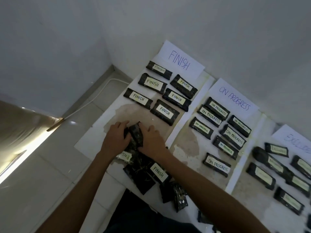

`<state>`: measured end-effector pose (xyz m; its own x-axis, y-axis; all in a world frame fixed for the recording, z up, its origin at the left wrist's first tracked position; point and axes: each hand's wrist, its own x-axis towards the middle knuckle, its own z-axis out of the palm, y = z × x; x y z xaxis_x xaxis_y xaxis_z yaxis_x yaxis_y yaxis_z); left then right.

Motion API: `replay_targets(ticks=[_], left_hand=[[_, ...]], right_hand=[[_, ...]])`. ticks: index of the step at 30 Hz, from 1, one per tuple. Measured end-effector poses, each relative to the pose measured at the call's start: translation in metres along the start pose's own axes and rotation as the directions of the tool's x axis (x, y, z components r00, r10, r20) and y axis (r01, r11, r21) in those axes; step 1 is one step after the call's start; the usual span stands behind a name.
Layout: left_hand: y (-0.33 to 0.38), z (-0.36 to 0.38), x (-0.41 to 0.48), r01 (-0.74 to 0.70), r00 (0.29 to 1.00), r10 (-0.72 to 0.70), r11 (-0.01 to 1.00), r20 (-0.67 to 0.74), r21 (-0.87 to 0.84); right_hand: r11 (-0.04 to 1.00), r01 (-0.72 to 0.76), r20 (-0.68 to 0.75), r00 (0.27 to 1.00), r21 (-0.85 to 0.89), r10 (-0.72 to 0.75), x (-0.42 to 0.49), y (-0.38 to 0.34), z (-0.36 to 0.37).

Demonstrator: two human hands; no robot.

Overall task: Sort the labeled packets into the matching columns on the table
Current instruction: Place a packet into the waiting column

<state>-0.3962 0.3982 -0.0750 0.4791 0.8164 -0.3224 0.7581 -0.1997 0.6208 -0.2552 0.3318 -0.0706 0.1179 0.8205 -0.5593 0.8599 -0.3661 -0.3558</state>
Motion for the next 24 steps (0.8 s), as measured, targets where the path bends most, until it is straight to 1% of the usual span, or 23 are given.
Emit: replay_targets(ticks=[2,4,6,7,8,9,10,11,12,13,15,16,18,21,22,23,24], left_hand=[[0.001,0.000,-0.005,0.001,1.000,-0.001,1.000,-0.014,-0.001],[0.004,-0.001,-0.009,0.005,0.999,-0.006,1.000,-0.033,-0.027],[0.009,-0.003,-0.012,0.011,0.999,-0.014,0.998,-0.048,-0.064],[0.013,-0.003,-0.013,0.016,0.998,-0.020,0.997,-0.054,-0.081],[0.017,-0.003,-0.015,0.019,0.998,-0.024,0.995,-0.056,-0.096],[0.021,-0.002,-0.017,0.017,0.998,-0.023,0.994,-0.054,-0.109],[0.026,-0.001,-0.019,0.017,0.999,-0.023,0.992,-0.047,-0.129],[0.031,0.001,-0.021,0.020,0.999,-0.026,0.988,-0.037,-0.155],[0.036,0.002,-0.022,0.028,0.999,-0.034,0.982,-0.025,-0.189],[0.042,0.004,-0.024,0.041,0.999,-0.046,0.973,-0.015,-0.229],[0.054,0.007,-0.027,0.101,0.995,-0.097,0.938,0.029,-0.331],[0.059,0.008,-0.027,0.140,0.990,-0.125,0.914,0.064,-0.382],[0.067,0.011,-0.026,0.191,0.981,-0.153,0.876,0.122,-0.442],[0.075,0.014,-0.023,0.258,0.966,-0.195,0.799,0.172,-0.544],[0.078,0.015,-0.023,0.276,0.961,-0.199,0.771,0.194,-0.574],[0.081,0.016,-0.024,0.273,0.961,-0.186,0.767,0.206,-0.580],[0.085,0.018,-0.026,0.245,0.967,-0.155,0.791,0.203,-0.561]], right_hand=[[0.999,-0.012,-0.036,0.999,-0.041,0.010,-0.003,-0.002,0.006],[0.999,-0.032,-0.038,0.999,-0.042,0.030,-0.001,-0.002,0.006],[0.998,-0.033,-0.096,0.995,-0.050,0.028,0.002,-0.003,0.002],[0.998,-0.047,-0.146,0.988,-0.033,0.042,0.003,-0.002,-0.001],[0.997,-0.074,-0.168,0.983,0.026,0.077,0.003,0.000,-0.006],[0.986,-0.106,-0.156,0.980,0.131,0.126,0.004,0.004,-0.013],[0.949,-0.147,-0.114,0.976,0.278,0.184,0.002,0.009,-0.020],[0.878,-0.185,-0.050,0.972,0.441,0.229,0.000,0.017,-0.028],[0.782,-0.211,0.023,0.969,0.587,0.244,-0.004,0.024,-0.034],[0.686,-0.224,0.087,0.970,0.692,0.229,-0.009,0.031,-0.039],[0.542,-0.219,0.149,0.974,0.811,0.169,-0.022,0.039,-0.045],[0.501,-0.211,0.157,0.976,0.840,0.148,-0.028,0.042,-0.046],[0.450,-0.200,0.166,0.979,0.871,0.115,-0.038,0.047,-0.049],[0.420,-0.199,0.168,0.980,0.885,0.110,-0.051,0.053,-0.052],[0.422,-0.193,0.156,0.980,0.886,0.121,-0.056,0.054,-0.052],[0.445,-0.179,0.132,0.982,0.877,0.136,-0.063,0.053,-0.051],[0.469,-0.162,0.101,0.983,0.868,0.152,-0.069,0.052,-0.049]])
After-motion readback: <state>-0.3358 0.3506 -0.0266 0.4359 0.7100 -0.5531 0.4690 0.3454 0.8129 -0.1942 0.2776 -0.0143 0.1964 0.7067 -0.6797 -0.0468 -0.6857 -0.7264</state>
